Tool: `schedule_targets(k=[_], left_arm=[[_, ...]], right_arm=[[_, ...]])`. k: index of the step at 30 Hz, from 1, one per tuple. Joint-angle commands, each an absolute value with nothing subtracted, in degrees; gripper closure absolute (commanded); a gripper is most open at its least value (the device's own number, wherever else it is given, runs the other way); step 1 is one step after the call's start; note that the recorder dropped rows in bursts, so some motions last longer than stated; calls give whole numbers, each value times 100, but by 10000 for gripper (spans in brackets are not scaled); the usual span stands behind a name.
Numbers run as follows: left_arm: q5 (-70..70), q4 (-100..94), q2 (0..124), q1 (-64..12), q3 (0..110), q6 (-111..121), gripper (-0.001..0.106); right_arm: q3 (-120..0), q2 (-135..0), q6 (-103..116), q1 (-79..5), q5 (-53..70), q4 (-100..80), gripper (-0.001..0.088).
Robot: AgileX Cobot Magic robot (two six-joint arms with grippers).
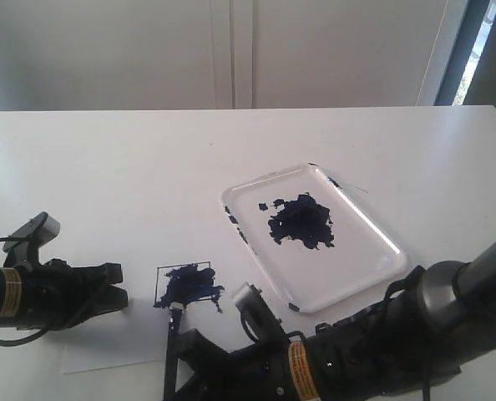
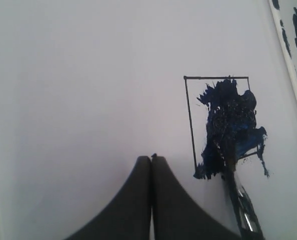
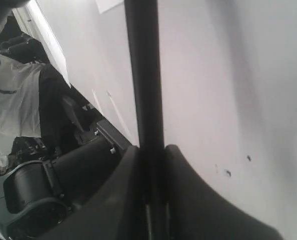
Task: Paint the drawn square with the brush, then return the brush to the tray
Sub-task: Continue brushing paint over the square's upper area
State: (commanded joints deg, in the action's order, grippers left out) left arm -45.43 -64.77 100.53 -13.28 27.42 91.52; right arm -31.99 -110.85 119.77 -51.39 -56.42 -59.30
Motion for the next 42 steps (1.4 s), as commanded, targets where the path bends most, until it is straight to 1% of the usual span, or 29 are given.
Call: schedule_targets(k=[12,18,24,28,33,42], left_arm=[[-4311,-6440,10053,-1328,2742,9193,1053],[-4298,-6451,10053,-1328,2742,9193,1053],[-4298,-6462,10053,-1328,2742,9193,1053],[-4298,-6474,10053,-1328,2742,9193,1053],[-4298,-6474,10053,-1328,2742,9193,1053],[-4298,-6692,10053,-1328,2742,9289,1053]], right_arm=[[-3322,-11096,11868,-5139,-5709,-5418,868],[-3662,-11517,11868,-5144,-5745,-5403,868],[-3735,-11905,11833,-5319,-6570,-5125,868],[-3735,-11941,11746,-5556,-6530,-4886,868],[-3735,-11941,11732,-5778,-6901,-4430,868],[-3735,-11941,11564,-5716,-6582,-4098,868]])
